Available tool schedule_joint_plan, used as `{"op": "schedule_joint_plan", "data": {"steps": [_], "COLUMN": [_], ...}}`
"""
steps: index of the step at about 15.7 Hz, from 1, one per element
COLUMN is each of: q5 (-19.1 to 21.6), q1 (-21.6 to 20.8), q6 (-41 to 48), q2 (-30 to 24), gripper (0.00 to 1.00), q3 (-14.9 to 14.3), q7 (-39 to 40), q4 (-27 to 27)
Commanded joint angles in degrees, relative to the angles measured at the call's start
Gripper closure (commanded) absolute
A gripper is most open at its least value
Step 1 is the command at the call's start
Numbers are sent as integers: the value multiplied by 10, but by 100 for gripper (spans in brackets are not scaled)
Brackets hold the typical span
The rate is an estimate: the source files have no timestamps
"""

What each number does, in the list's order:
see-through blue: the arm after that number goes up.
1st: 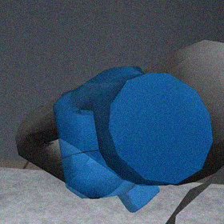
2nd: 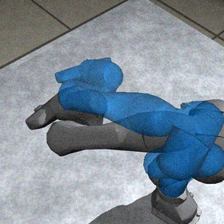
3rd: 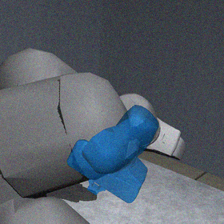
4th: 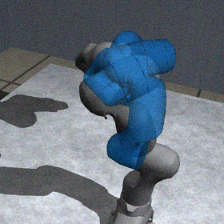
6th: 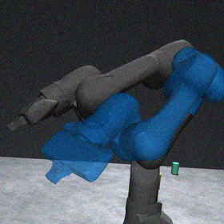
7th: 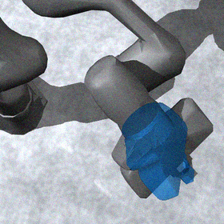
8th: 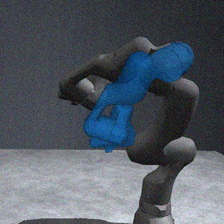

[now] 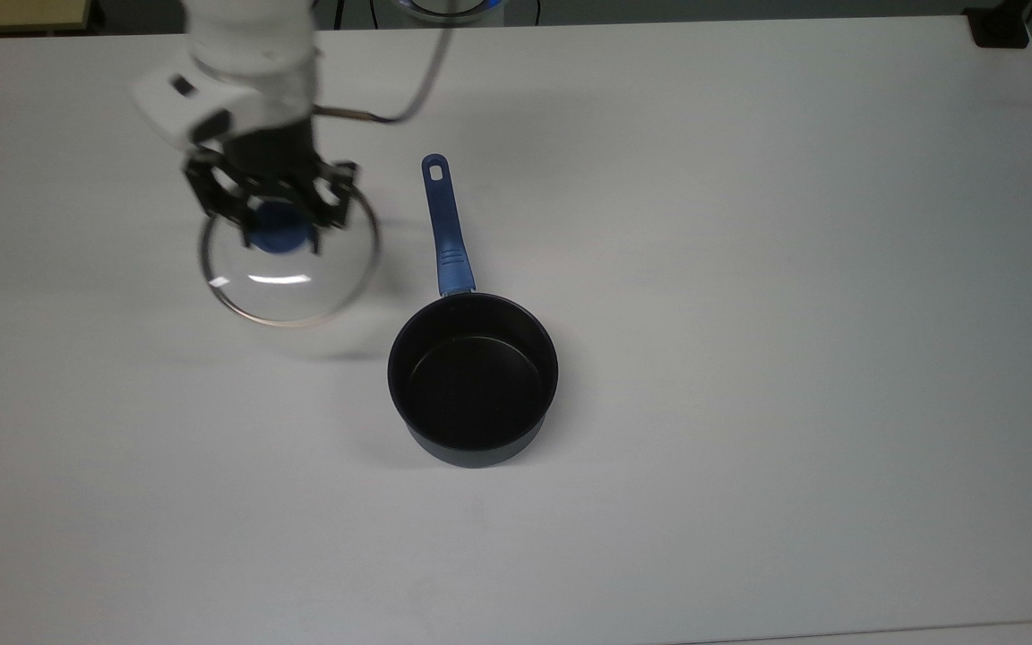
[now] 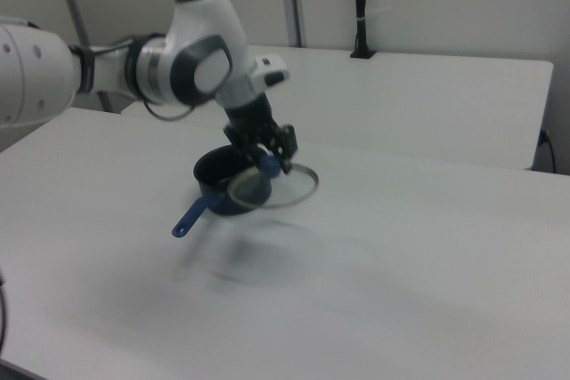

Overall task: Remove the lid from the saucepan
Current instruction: 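Carry the lid beside the saucepan and lower it onto the table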

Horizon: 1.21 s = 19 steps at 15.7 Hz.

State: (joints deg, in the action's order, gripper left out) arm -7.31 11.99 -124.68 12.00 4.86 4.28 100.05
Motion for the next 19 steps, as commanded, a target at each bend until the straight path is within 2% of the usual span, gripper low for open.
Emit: {"op": "schedule_joint_plan", "data": {"steps": [1, 3, 6, 10, 17, 18, 19], "q5": [-5, -6, -6, -11, -25, -28, -28], "q1": [69, 74, 66, 31, 29, 29, 30], "q6": [-111, -151, -177, -207, -232, -231, -229], "q2": [-106, -112, -106, -59, -15, -12, -12], "gripper": [43, 43, 43, 43, 38, 29, 2], "q3": [31, 31, 31, 31, 31, 31, 31], "q7": [67, 78, 72, 21, 4, 4, 4], "q4": [196, 241, 270, 269, 266, 265, 262]}}
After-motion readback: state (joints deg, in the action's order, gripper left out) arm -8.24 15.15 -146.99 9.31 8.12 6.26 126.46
